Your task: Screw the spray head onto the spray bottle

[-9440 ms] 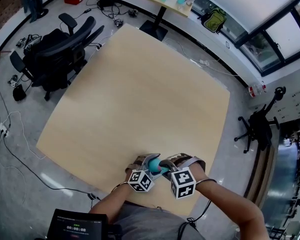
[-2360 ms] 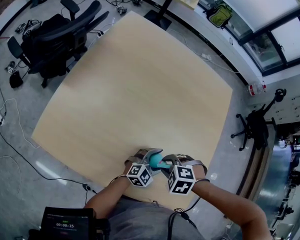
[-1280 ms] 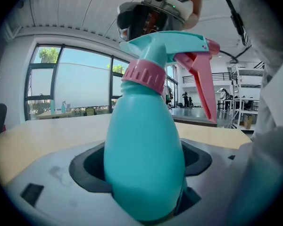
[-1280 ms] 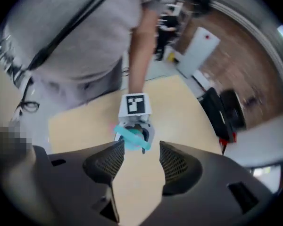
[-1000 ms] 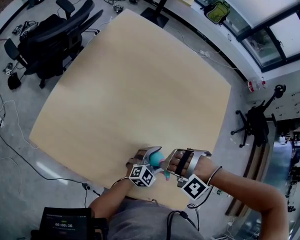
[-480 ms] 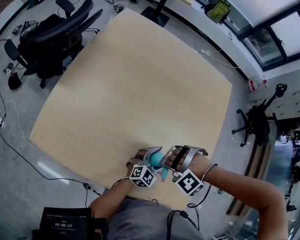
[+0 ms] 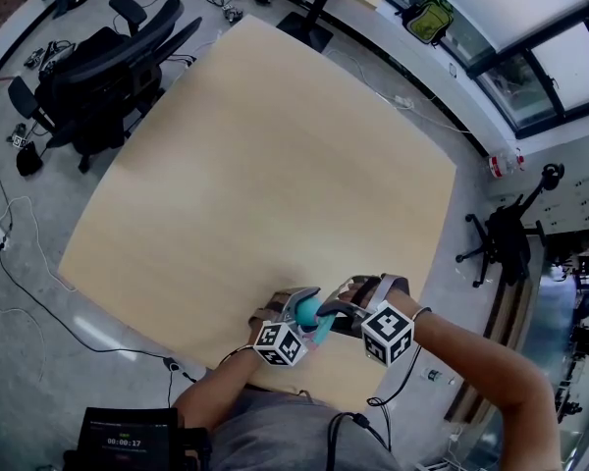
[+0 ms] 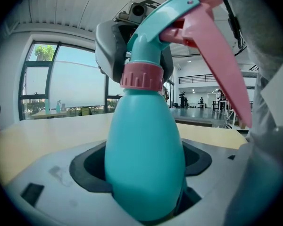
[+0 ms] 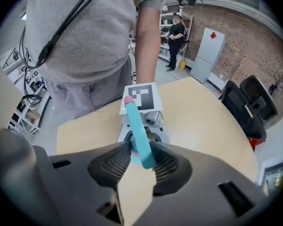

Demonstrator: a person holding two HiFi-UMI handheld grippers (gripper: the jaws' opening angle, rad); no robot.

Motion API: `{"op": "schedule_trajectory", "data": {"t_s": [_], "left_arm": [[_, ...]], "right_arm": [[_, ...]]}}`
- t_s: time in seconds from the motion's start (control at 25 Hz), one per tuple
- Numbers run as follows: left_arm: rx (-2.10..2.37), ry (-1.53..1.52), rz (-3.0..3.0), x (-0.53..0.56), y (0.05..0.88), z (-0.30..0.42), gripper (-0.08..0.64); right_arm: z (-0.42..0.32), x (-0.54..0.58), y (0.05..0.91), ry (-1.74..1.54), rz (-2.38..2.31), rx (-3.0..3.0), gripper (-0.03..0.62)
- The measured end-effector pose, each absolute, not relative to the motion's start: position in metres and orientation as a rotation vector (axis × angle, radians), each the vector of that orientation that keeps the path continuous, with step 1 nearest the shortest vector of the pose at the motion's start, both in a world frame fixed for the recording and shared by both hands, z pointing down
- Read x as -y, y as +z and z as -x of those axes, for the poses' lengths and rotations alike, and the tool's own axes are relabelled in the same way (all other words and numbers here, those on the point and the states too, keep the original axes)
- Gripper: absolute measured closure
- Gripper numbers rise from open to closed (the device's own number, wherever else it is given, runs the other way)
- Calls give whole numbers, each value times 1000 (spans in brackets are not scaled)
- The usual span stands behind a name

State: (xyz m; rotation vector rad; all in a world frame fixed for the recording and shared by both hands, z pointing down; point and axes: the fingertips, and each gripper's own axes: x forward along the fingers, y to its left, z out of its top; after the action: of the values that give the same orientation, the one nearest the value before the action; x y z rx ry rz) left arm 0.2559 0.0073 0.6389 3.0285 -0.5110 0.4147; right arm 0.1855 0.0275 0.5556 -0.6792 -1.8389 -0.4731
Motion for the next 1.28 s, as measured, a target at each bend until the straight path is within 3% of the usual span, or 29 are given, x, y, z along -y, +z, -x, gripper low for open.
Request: {"op": "schedule_trajectory", "data": {"t_s": [0.28, 1.28], "left_arm": [[490, 405, -3030, -9, 639, -256, 168], [490, 439, -3037, -10, 641, -255, 167]], "right_arm": [[-187, -26, 556, -379, 562, 1888, 462], [-181, -35, 562, -670, 612, 1491, 459]]}}
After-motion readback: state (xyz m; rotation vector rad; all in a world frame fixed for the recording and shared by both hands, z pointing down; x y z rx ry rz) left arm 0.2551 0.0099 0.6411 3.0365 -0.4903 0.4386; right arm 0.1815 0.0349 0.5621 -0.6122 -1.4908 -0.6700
